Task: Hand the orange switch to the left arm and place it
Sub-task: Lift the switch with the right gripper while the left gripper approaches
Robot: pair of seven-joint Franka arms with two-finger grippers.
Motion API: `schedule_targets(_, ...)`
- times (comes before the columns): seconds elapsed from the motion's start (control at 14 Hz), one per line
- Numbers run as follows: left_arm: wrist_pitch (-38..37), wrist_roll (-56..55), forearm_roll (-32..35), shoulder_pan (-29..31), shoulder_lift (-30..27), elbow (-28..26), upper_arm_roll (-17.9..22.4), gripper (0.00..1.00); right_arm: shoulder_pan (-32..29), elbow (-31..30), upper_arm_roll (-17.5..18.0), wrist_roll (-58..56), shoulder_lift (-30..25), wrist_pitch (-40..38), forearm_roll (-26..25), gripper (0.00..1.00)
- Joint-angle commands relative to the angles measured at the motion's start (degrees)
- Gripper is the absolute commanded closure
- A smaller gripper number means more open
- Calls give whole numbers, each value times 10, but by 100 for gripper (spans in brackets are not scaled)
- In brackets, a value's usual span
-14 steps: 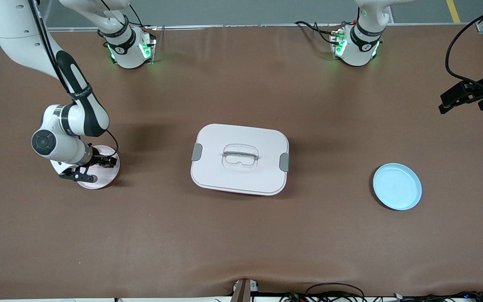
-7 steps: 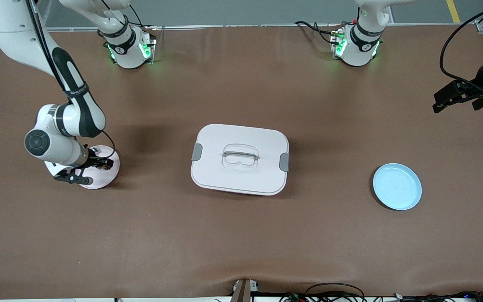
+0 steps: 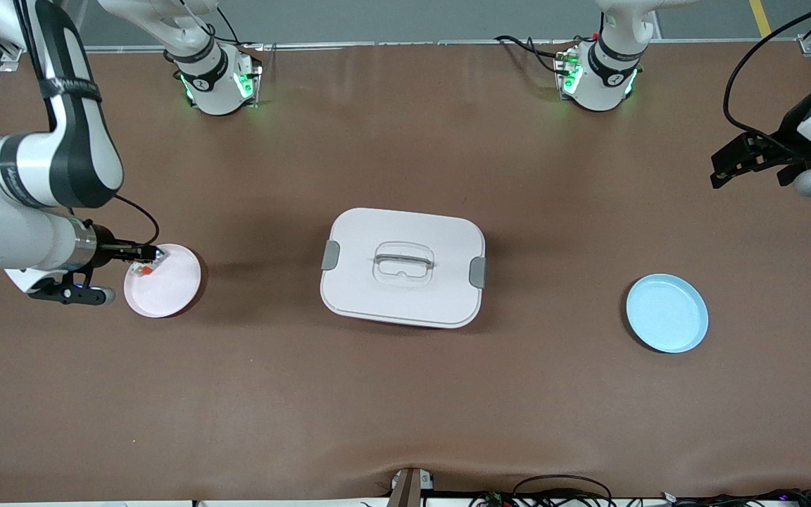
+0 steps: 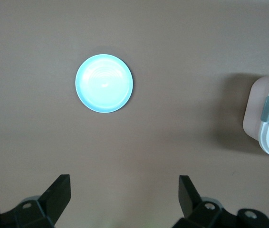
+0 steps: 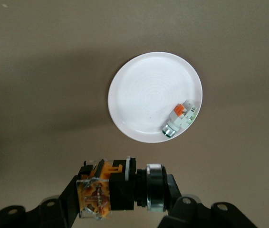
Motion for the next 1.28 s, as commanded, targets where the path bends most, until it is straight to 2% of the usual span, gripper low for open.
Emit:
schedule_targets(0.0,-6,-1,3,2,-5,2,-10,0,29,59,0,46,14,-52,24,84)
schedule_targets(0.21,-12,0,3,3,-6,1,-17,0,65,117,0,124,14,-108,80,84)
schedule_targets(0.43,-10,1,-2,1,-1,3,-19,0,122,146,1,251,15,-116,123,84)
schedule_targets(0.64,-10,2,-1,-2,12,6,-24,0,158,148,1,376,15,-112,213,84)
schedule_targets(0.93,-10,6,6,-2,28,17,-38,0,217,183,0,524,22,-92,277,84)
schedule_targets(1.21,6,-5,-16,-19,42,15,-60,0,257,185,0,626,27,-16,339,84)
